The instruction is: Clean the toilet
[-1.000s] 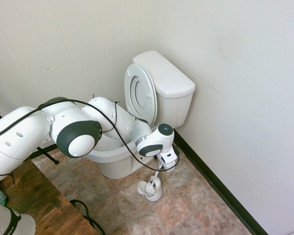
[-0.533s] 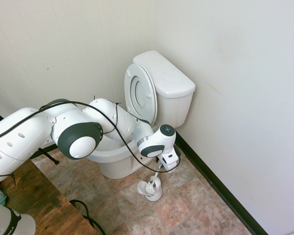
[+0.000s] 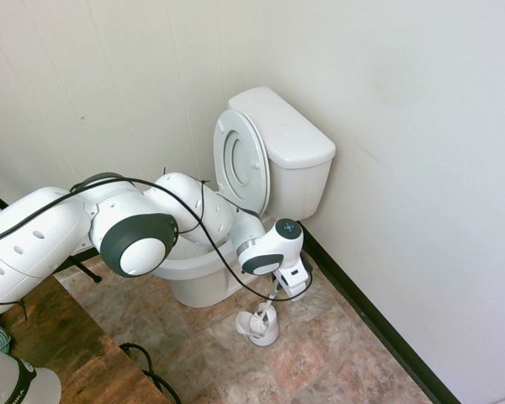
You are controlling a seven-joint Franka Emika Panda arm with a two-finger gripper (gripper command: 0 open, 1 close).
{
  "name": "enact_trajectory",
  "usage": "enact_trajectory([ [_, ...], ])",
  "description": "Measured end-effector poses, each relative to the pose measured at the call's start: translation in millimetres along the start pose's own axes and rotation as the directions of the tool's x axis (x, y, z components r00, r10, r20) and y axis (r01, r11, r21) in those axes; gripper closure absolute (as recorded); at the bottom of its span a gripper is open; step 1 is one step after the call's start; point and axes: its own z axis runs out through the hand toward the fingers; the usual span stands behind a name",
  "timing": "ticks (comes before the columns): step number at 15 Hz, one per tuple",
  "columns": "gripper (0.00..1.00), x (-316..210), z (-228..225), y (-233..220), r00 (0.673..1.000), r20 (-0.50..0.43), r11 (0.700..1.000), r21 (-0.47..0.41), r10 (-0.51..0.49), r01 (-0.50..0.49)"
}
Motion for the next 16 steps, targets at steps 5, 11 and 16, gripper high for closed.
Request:
enact_trajectory([
  [5,1.00,-17,2,56,0.999,-0.031,0.997,0.073,-0.027,0.029],
  [11,1.00,-48,-26,76,0.999,-0.024,0.995,0.087,-0.043,0.045],
  [16,1.00,-72,-107,98,0.996,-0.079,0.995,0.093,-0.038,0.045],
])
